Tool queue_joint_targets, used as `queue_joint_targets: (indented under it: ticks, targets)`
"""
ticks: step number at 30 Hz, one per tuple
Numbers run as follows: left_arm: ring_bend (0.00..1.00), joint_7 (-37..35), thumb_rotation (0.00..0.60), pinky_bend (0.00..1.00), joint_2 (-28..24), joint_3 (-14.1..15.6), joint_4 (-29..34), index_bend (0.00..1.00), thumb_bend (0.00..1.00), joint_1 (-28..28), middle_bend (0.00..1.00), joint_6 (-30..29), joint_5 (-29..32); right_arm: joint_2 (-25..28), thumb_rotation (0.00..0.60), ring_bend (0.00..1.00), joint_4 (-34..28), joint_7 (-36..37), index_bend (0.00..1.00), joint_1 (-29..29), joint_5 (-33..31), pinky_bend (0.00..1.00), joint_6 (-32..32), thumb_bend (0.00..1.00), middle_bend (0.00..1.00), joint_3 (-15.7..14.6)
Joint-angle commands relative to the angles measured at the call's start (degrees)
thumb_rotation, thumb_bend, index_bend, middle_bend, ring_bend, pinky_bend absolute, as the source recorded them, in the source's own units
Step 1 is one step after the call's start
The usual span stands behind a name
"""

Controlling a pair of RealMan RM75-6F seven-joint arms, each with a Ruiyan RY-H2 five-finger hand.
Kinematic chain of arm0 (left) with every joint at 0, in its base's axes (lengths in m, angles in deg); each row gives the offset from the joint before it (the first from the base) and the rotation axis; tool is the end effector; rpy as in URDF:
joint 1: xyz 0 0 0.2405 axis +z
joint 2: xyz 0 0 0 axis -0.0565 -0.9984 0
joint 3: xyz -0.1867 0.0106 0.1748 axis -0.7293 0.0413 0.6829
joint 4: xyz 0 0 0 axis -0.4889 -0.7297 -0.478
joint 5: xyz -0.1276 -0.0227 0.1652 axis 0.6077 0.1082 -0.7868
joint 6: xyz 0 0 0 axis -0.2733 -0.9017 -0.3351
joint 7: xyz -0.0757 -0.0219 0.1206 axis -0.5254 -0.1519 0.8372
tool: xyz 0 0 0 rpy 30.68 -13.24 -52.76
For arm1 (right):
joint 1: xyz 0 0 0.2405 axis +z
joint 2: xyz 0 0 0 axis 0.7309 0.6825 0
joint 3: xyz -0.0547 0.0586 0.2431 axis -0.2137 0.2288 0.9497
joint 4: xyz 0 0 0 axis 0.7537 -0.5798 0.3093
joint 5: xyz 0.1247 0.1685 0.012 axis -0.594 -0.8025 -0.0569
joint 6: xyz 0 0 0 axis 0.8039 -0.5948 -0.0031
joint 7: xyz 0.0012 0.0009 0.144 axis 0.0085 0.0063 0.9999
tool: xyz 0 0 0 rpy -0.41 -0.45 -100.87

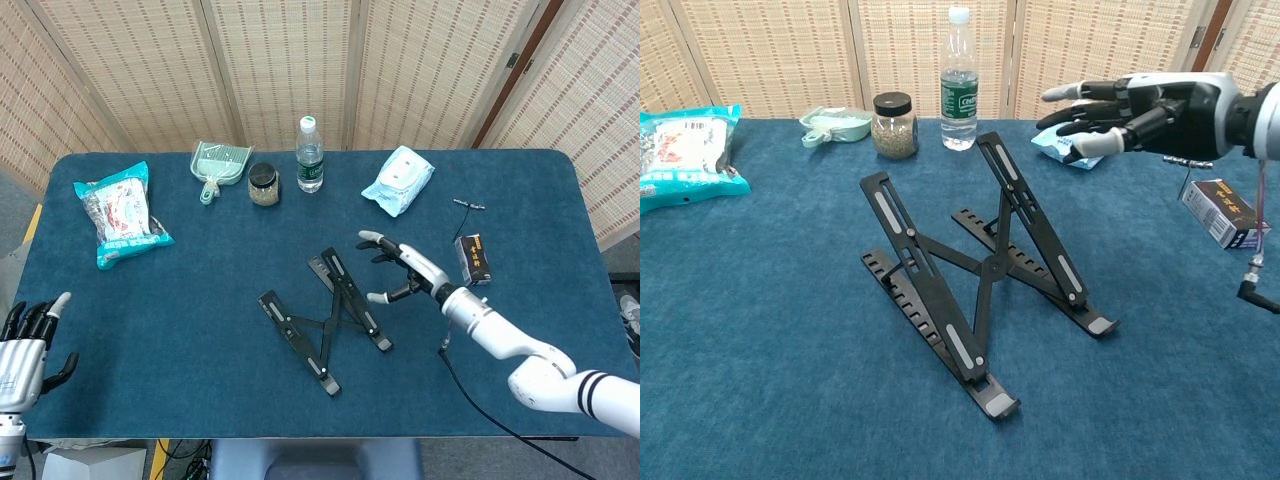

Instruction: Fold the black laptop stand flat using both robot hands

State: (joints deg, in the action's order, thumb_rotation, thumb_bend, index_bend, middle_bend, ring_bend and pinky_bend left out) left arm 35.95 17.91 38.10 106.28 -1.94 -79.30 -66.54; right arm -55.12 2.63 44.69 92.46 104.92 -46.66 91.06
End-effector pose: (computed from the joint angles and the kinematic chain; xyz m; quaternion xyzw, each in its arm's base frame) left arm -0.3075 0.1820 0.1547 -0.6082 -0.3579 -0.3537 0.6140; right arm -0.1651 -0.3747 0.0463 0.5200 -0.7151 0.4529 0.1146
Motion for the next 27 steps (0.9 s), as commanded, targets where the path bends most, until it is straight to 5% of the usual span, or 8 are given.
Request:
queue_joint_targets:
  ticks: [1,16,27]
  targets:
    - [0.12,0.1,0.600,0.00,0.1,0.0,0.0,0.03,0.33,-0.1,0.14,0.2,-0.1,-2.4,0.600,0.06,2.4,2.4,0.03,1.8,0.6,0.18,-0.7,0.08,0.18,0.1]
    - [0.12,0.2,0.600,0.00,-0.1,0.2,0.4,0.03,0.33,-0.5,0.14,0.8,-0.2,-10.5,0.600,0.09,11.5,9.7,0.07,7.9,2.7,0.19,-1.3,0.09,0.21,-1.5]
    - [0.12,0.1,0.600,0.00,-0.3,0.6,0.6,0.03,0.33,-0.3,0.14,0.6,-0.7,-10.5,0.600,0.17,12.9,18.4,0.11,7.4,9.0,0.29,7.7,0.10,0.26,-7.0]
